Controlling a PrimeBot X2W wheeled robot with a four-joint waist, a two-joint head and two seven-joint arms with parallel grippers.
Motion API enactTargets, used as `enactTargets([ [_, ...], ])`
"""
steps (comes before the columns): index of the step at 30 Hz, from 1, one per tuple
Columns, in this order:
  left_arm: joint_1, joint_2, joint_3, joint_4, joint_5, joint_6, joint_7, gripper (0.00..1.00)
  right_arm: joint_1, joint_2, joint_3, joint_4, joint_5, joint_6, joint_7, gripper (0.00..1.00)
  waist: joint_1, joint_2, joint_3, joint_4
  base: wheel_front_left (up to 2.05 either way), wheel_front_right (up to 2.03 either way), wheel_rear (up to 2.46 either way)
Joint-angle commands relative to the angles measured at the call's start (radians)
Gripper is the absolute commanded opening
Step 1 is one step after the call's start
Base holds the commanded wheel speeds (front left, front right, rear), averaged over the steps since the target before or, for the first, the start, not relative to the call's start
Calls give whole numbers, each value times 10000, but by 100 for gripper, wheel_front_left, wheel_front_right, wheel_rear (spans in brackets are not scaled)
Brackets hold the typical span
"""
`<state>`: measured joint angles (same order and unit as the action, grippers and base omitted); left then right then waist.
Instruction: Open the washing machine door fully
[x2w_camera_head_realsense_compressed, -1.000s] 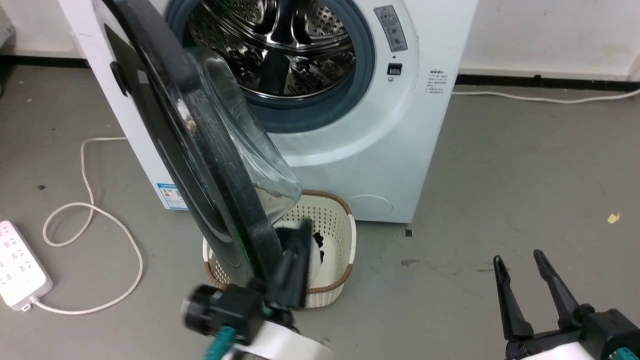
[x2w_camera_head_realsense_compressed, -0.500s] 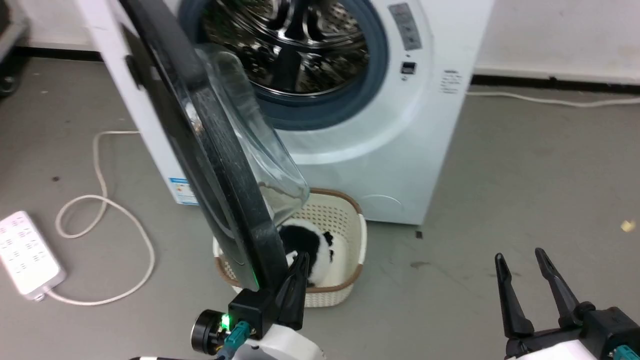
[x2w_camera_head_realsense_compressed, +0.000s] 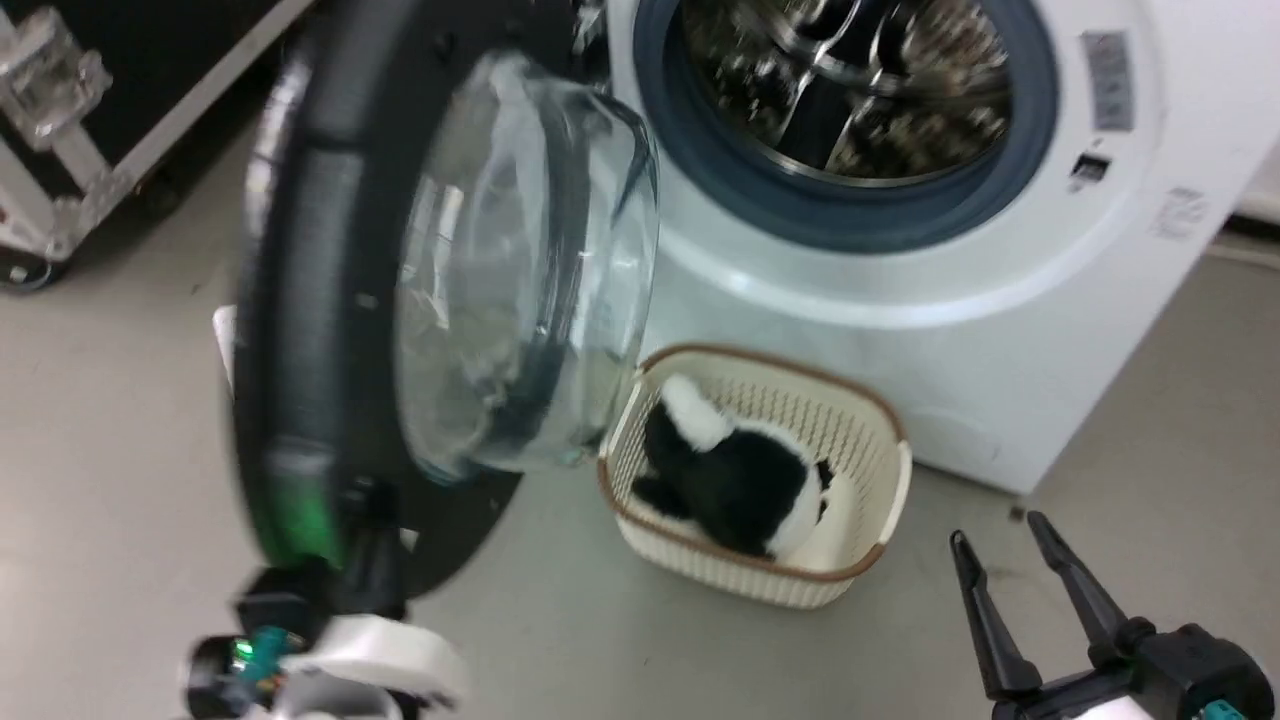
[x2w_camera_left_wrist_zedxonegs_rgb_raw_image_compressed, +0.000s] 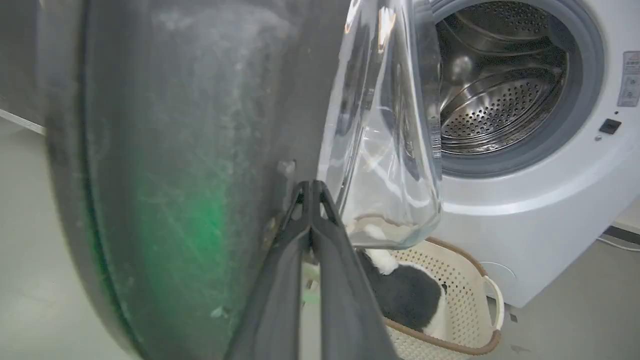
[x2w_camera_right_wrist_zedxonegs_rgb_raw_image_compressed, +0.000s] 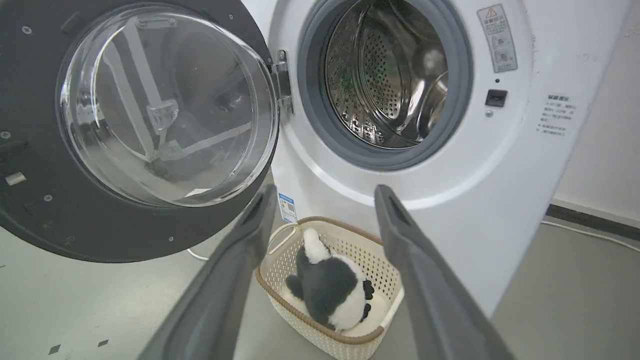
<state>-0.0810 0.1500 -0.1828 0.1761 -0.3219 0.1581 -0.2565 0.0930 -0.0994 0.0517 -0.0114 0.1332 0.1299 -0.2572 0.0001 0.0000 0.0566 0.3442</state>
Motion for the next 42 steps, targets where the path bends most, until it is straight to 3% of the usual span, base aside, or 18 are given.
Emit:
enactTargets([
  [1, -351, 184, 360, 177, -202, 24, -51, 0, -217, -216, 60, -63, 8, 8, -45, 100, -1, 0, 615, 249, 0, 0, 0],
  [15, -2496, 1873, 2738, 2335, -1285, -235, -52, 0, -701, -1338, 25, -507, 137, 8, 100, 100, -1, 0, 2324, -37, 0, 0, 0],
  [24, -3235, 2357, 3643, 3063, -1087, -354, -53, 0, -757, -1487, -72, -626, 193, 8, 160, 100, -1, 0, 2510, -288, 0, 0, 0],
  [31, -2686, 1870, 4007, 2223, -322, -663, -53, 0, -828, -1279, -264, -406, 211, 8, 54, 100, -1, 0, 1957, -475, 0, 0, 0],
  [36, -1796, 1054, 4033, 591, 493, -1072, -53, 0, -886, -908, -624, -203, 100, 8, -23, 100, -1, 0, 1256, -698, 0, 0, 0],
  [42, -594, -156, 3335, -1347, 1422, -1518, -53, 0, -763, -411, -936, -291, -136, 8, -41, 100, -1, 0, 370, -1120, 0, 0, 0],
])
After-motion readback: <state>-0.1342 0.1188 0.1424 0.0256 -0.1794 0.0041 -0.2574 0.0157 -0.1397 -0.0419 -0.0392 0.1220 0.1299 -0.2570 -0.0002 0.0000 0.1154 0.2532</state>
